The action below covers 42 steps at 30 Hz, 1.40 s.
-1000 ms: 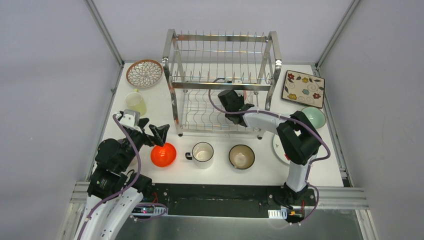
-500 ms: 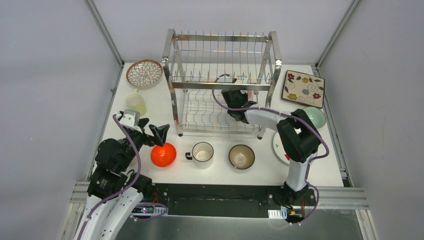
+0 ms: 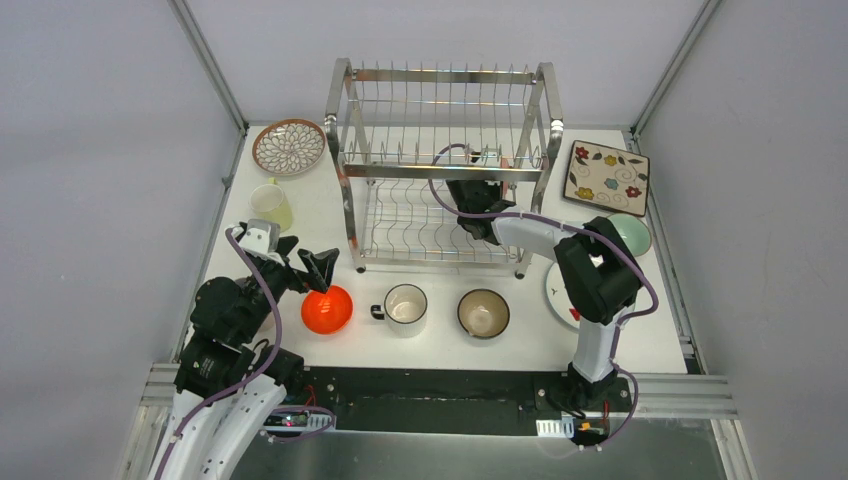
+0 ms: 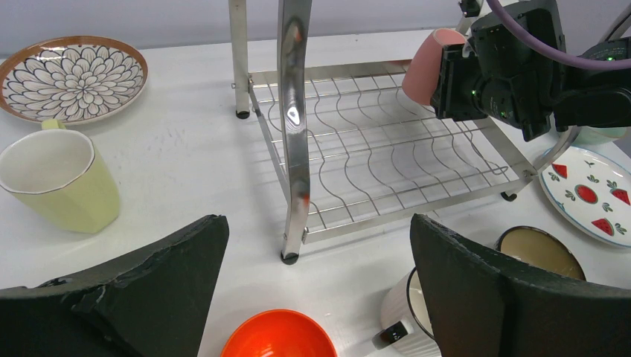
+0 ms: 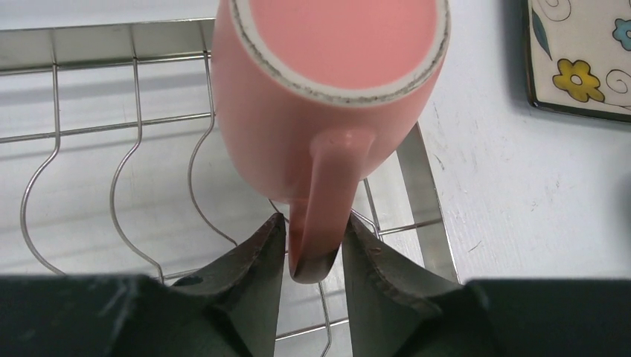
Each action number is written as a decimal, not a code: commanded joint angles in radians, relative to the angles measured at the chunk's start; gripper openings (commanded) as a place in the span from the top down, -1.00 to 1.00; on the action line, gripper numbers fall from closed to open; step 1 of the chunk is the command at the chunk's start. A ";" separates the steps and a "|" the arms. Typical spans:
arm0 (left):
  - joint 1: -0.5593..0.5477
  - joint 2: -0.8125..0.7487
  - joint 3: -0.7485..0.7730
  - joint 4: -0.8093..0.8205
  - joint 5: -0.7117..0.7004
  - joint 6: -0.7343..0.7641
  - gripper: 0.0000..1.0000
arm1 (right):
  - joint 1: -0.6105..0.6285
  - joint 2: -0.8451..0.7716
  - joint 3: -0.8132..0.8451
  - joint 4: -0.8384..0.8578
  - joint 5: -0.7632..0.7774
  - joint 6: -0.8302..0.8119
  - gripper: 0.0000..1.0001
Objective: Load the mixed dishes into the dish rack
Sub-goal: Turn the cup upside down in the dish rack, then pick up the bowl from the center of the board.
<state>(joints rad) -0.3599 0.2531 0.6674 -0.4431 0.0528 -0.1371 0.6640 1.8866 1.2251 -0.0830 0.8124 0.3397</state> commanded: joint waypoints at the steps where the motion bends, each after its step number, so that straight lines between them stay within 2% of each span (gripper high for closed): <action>1: -0.001 0.009 0.018 0.011 -0.001 0.000 -0.95 | -0.004 -0.023 0.023 0.022 0.024 0.021 0.27; 3: -0.001 0.009 0.018 0.012 -0.002 0.000 -0.95 | -0.005 -0.029 0.024 0.006 0.024 0.023 0.25; 6: -0.001 0.009 0.018 0.011 -0.002 0.001 -0.95 | -0.005 -0.055 0.019 -0.032 -0.006 0.038 0.07; 12: -0.001 0.011 0.017 0.011 -0.001 0.002 -0.97 | -0.001 -0.155 -0.035 -0.084 -0.107 0.047 0.00; 18: -0.001 0.011 0.017 0.011 -0.007 0.002 -0.97 | 0.018 -0.256 -0.090 -0.173 -0.249 0.066 -0.02; 24: -0.001 0.015 0.018 0.011 -0.006 0.001 -0.98 | 0.067 -0.345 -0.144 -0.261 -0.315 0.053 -0.01; 30: -0.001 0.017 0.018 0.011 -0.007 0.000 -0.98 | 0.086 -0.406 -0.150 -0.384 -0.399 0.058 0.00; 42: -0.001 0.020 0.021 0.012 -0.006 0.002 -0.98 | 0.120 -0.502 -0.126 -0.689 -0.690 -0.020 0.02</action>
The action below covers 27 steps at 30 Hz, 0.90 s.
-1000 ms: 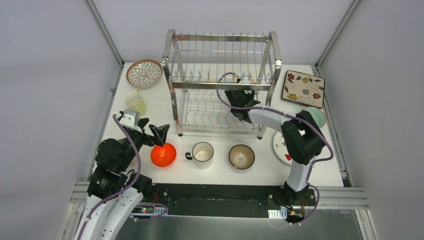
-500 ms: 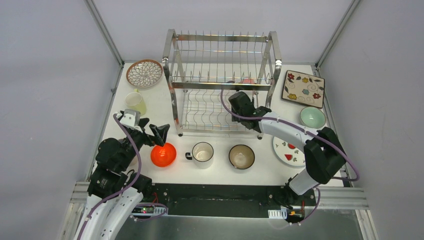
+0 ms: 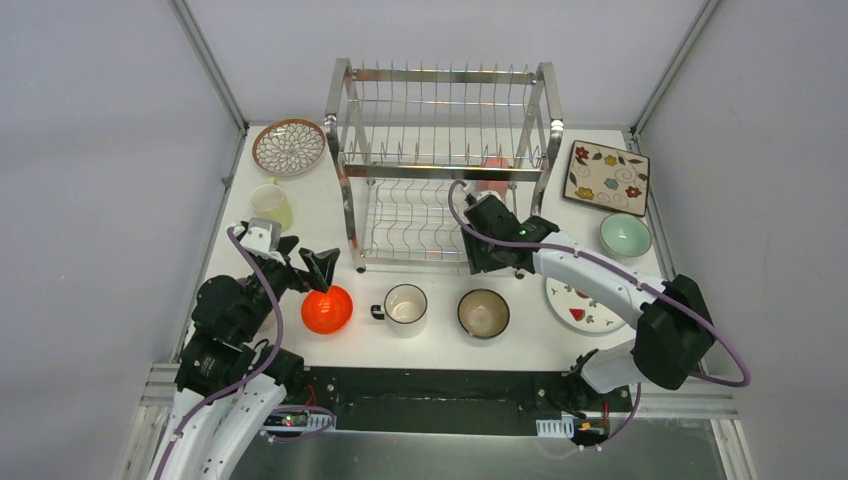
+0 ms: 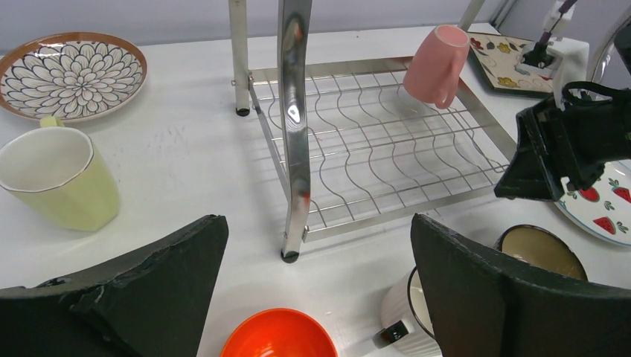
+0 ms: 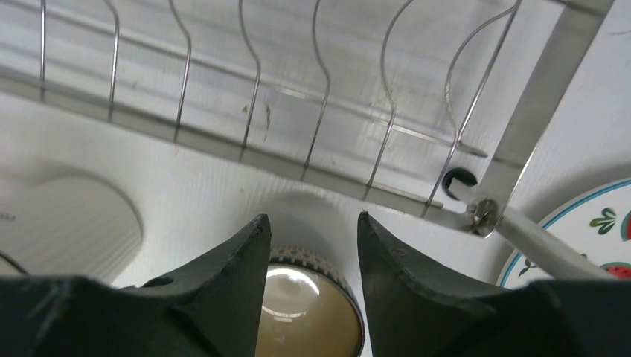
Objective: Load the mixed dishes into the dish rack
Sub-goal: Pick up the bowl from the center of the board.
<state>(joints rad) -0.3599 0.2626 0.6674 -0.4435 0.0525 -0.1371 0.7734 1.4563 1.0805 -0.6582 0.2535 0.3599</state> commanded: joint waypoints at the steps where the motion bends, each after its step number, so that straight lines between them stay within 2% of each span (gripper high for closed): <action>1: -0.001 0.011 0.021 0.012 -0.006 0.002 -0.98 | 0.012 -0.085 0.023 -0.132 -0.160 -0.050 0.02; 11: -0.001 0.011 0.021 0.012 -0.006 -0.001 -0.98 | 0.026 -0.261 0.100 -0.217 -0.567 -0.117 -0.02; 17: -0.001 0.012 0.020 0.013 -0.003 -0.002 -0.98 | 0.025 -0.403 0.150 -0.080 -0.703 -0.115 -0.04; 21: -0.001 0.012 0.020 0.012 -0.001 -0.003 -0.98 | 0.025 -0.450 0.216 -0.043 -0.569 -0.105 -0.05; 27: -0.001 0.007 0.018 0.011 -0.001 -0.002 -0.98 | 0.024 -0.547 0.271 -0.070 -0.174 -0.079 -0.05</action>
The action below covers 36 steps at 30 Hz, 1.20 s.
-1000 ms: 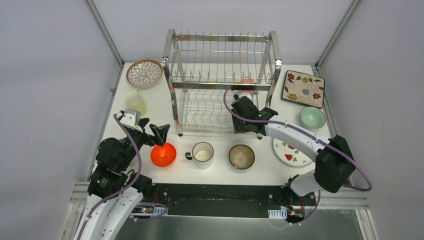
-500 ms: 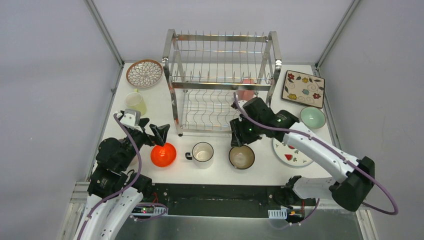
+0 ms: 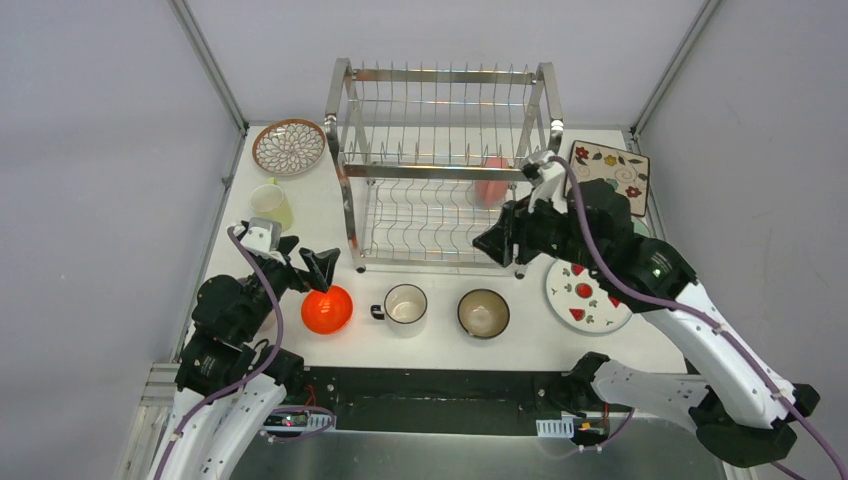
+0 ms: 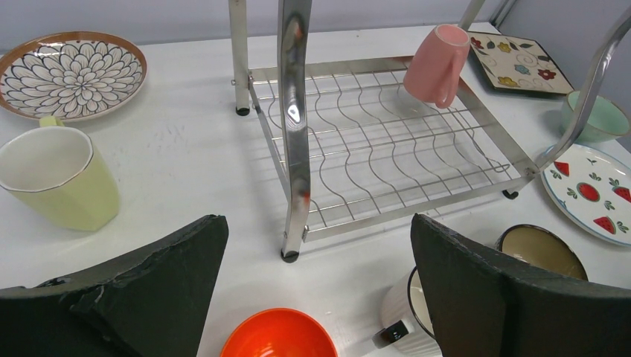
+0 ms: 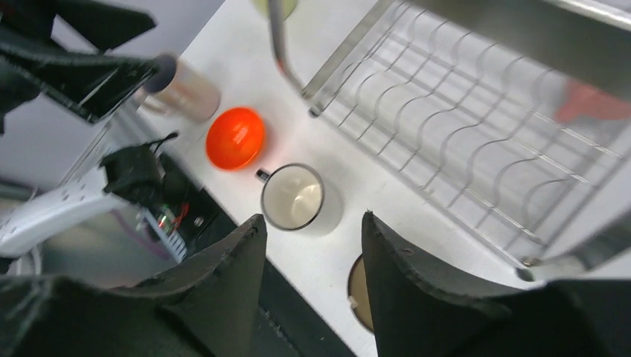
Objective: Load the mixed dishes into the dish rack
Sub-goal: Pick up the bowl from the center of the board.
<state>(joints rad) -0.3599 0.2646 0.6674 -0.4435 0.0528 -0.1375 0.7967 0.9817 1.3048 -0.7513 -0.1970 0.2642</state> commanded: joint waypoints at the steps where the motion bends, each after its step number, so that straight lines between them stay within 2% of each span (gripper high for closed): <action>1: -0.001 0.004 0.017 0.012 -0.001 -0.001 -0.98 | 0.001 -0.094 0.045 0.023 0.325 0.026 -0.05; 6: -0.001 0.010 0.020 0.012 -0.001 0.000 -0.98 | 0.001 -0.201 0.029 0.030 0.575 0.037 -0.05; 11: -0.001 0.016 0.018 0.012 0.006 -0.007 -0.98 | 0.001 -0.245 0.013 0.037 0.824 -0.086 -0.03; 16: -0.001 0.034 0.016 0.021 0.013 -0.010 -0.97 | 0.000 -0.199 -0.013 0.041 1.032 -0.181 -0.02; 21: -0.001 0.049 0.020 0.020 0.027 -0.010 -0.96 | -0.047 -0.143 -0.065 0.075 1.143 -0.179 -0.02; 24: -0.001 0.047 0.017 0.019 0.028 -0.017 -0.97 | -0.138 -0.122 -0.117 0.122 1.105 -0.194 -0.01; 27: -0.001 0.051 0.020 0.019 0.028 -0.017 -0.97 | -0.269 -0.091 -0.138 0.111 0.997 -0.144 -0.01; 36: -0.001 0.064 0.014 0.020 0.025 -0.013 -0.98 | -0.787 0.021 -0.264 0.189 0.506 0.087 -0.01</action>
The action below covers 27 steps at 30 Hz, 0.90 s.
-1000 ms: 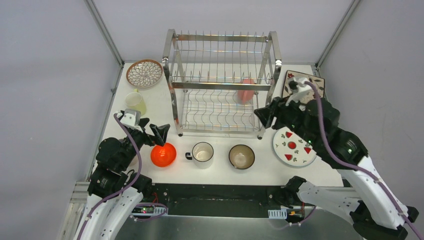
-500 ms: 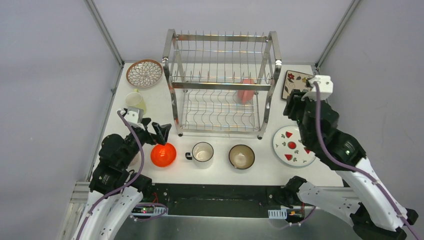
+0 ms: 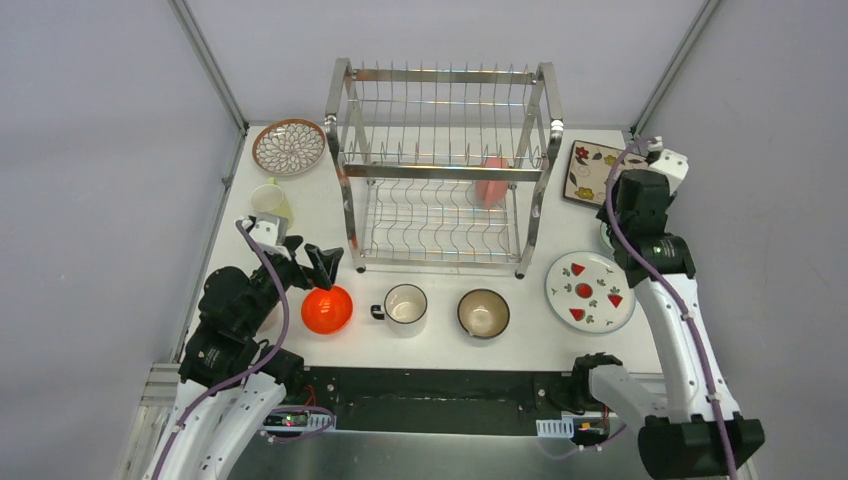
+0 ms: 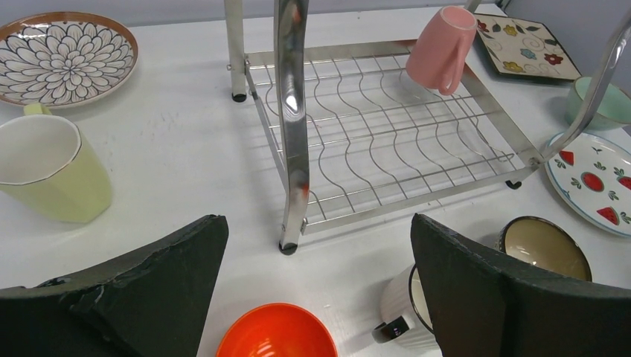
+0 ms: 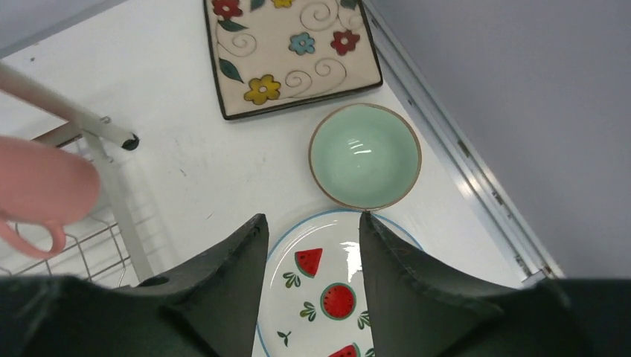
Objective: Load the mixed dishes into the dish rack
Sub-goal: Pick up the bowl from the center of the board.
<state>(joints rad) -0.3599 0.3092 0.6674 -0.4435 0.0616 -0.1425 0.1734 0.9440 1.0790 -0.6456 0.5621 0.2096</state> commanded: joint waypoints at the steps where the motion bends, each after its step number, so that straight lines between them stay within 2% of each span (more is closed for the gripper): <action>1: -0.001 0.022 0.014 0.020 0.017 -0.010 -0.98 | -0.216 0.080 -0.048 0.095 -0.284 0.170 -0.01; 4: -0.001 0.024 0.015 0.018 0.014 -0.010 -0.98 | -0.299 0.133 -0.083 0.138 -0.335 0.222 -0.01; 12: -0.001 0.020 0.013 0.016 0.004 -0.008 -0.98 | -0.417 0.265 -0.129 0.216 -0.415 0.245 -0.01; 18: -0.001 0.031 0.016 0.017 0.006 -0.007 -0.98 | -0.488 0.302 -0.157 0.224 -0.377 0.356 0.00; 27: 0.001 0.032 0.017 0.016 0.009 -0.004 -0.97 | -0.632 0.381 -0.225 0.281 -0.499 0.469 0.02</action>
<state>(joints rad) -0.3599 0.3382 0.6674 -0.4435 0.0612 -0.1425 -0.4202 1.2980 0.8734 -0.4343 0.1272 0.6106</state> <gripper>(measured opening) 0.989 0.492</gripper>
